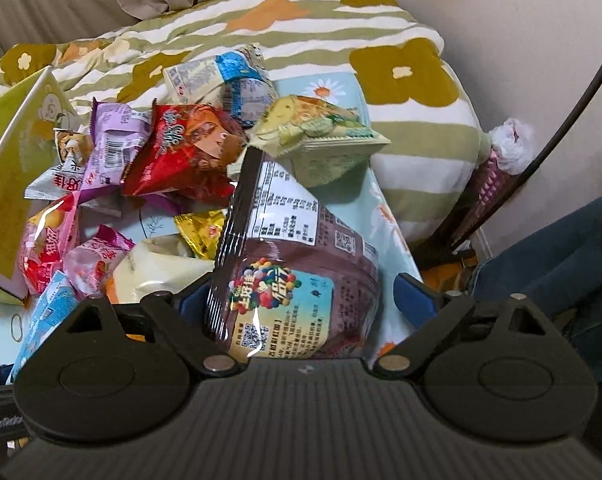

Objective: Organize snacks
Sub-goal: 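Grasp the blue-white bag with the left tool while the right tool grasps the brown candy bag, then carry both bags into the yellow box and open both tools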

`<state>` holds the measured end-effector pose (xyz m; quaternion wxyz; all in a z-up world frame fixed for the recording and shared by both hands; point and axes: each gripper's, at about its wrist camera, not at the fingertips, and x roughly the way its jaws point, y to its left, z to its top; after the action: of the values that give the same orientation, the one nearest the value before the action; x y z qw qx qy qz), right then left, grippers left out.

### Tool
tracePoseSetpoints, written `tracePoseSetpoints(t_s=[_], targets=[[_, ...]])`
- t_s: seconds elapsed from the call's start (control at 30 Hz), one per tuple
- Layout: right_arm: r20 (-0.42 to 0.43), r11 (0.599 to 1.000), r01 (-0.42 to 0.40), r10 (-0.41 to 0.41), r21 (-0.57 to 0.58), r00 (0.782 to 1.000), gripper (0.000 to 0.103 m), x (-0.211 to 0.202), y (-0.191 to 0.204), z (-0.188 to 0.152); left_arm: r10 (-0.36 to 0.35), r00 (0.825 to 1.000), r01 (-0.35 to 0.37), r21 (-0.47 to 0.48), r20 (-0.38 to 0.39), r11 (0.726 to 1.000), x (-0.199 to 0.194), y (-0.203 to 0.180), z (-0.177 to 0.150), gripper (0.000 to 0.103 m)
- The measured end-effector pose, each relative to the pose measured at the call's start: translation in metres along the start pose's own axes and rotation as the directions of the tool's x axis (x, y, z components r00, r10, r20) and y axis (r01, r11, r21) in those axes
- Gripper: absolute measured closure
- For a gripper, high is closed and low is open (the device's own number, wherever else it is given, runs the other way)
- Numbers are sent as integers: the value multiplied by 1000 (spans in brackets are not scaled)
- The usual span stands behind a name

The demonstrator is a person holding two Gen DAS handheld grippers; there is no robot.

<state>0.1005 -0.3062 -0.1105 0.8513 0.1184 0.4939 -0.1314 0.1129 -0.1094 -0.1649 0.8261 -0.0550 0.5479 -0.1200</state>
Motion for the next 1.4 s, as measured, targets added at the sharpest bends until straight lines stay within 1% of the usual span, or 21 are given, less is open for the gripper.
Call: tracePoseSetpoints(t_s=[0.07,0.1,0.17,0.23,0.37,0.53,0.6,0.73,0.97,1.07,1.13,1.3,1.4], targets=[[-15,1000,1,-1,-6,1000,0,4,-3,1,5,1000,-5,3,4,1000,0,-1,0,18],[-21,1000,-2,2,-9,1000,2,7,-3,1,8,1000,-8,6,7,1000,0,-2,0,22],[-32,1000,-10,9,-11,999,5,12,-4,1,15,1000,-15,11,11,1000,-1,-2,-1,24],[-36,1000,-10,10,-15,999,5,16,-4,1,12,1000,-12,6,11,1000,-1,-2,-1,26],[-39,1000,-17,16,-24,999,6,19,-4,1,20,999,-20,20,31,1000,-6,-4,-2,27],[-33,999,-22,21,-39,999,10,19,-3,1,32,998,-34,33,60,999,-17,-7,-3,27],[-29,999,-35,34,-39,999,17,18,-2,0,39,996,-42,38,74,998,-22,-7,-3,27],[-22,998,-48,47,-49,999,24,14,0,0,50,994,-54,40,102,998,-33,-6,-4,27],[34,997,-53,54,-52,998,26,-9,0,4,56,985,-63,39,163,997,-58,-5,-2,27],[69,996,-63,67,-63,995,26,-26,3,9,60,977,-68,36,203,997,-75,-4,1,27],[93,994,-75,82,-76,992,26,-39,7,13,72,969,-83,33,238,996,-88,-1,5,27],[172,987,-105,126,-122,977,26,-70,27,30,114,936,-125,13,334,992,-122,13,18,27],[208,980,-130,159,-149,965,26,-86,45,40,141,917,-147,-14,372,989,-139,29,30,27]])
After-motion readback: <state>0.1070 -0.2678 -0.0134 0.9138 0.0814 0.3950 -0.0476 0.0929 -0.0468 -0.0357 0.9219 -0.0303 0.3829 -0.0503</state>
